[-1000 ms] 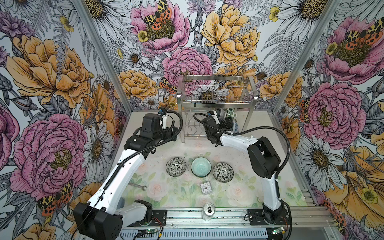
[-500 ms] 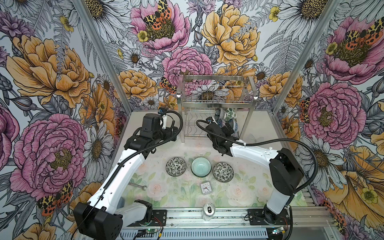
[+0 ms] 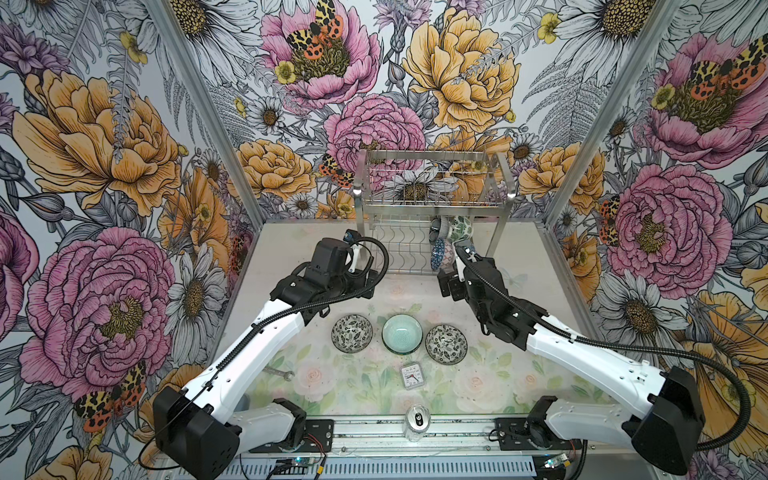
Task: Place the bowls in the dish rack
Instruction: 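Lower the left gripper onto the pale green bowl rim and close on it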
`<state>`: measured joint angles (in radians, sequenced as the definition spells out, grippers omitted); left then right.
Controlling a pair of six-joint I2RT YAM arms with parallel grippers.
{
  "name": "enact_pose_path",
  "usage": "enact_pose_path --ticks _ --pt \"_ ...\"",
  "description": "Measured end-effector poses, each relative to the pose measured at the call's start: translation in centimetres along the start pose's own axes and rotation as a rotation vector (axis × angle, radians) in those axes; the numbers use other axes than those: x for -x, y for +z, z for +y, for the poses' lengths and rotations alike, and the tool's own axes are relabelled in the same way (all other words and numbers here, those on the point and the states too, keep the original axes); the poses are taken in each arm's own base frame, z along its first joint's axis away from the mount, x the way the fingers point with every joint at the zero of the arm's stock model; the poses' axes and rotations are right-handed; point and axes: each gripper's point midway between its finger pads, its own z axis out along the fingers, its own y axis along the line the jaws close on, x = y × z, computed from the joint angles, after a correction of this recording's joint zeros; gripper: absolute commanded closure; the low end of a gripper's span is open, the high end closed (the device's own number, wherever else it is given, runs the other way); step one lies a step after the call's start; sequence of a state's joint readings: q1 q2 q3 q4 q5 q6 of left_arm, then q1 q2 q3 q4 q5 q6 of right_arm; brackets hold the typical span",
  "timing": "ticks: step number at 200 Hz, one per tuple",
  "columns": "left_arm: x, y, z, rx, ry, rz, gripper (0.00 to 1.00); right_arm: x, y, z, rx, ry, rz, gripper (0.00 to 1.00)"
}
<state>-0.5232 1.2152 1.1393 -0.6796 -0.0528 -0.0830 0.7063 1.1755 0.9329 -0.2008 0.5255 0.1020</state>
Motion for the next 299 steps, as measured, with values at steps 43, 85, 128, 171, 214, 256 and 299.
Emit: enact_pose_path --ticks 43,85,128,171,214,256,299 --pt "-4.4 2.6 -2.7 -0.040 -0.004 0.133 0.02 -0.6 -0.7 -1.7 -0.024 0.063 0.004 0.00" --pt "-8.5 4.5 -4.3 -0.052 -0.006 0.253 0.09 -2.0 -0.3 -1.8 -0.025 0.079 0.038 0.00" --pt "-11.3 6.1 -6.2 -0.066 -0.012 0.346 0.32 -2.9 0.0 -2.1 -0.031 0.092 0.058 0.00" --pt "-13.6 7.5 -7.1 -0.058 0.008 0.421 0.45 -3.4 0.1 -2.3 -0.035 0.102 0.068 0.00" --pt "-13.7 7.8 -6.9 -0.041 0.014 0.425 0.64 -3.7 0.1 -2.5 -0.034 0.112 0.072 0.00" --pt "-14.4 8.4 -6.6 -0.025 0.024 0.448 0.75 -3.8 0.1 -2.6 -0.033 0.115 0.074 0.00" --pt "-14.4 8.5 -6.4 -0.013 0.030 0.447 0.88 -3.5 -0.1 -2.7 -0.030 0.119 0.067 0.00"
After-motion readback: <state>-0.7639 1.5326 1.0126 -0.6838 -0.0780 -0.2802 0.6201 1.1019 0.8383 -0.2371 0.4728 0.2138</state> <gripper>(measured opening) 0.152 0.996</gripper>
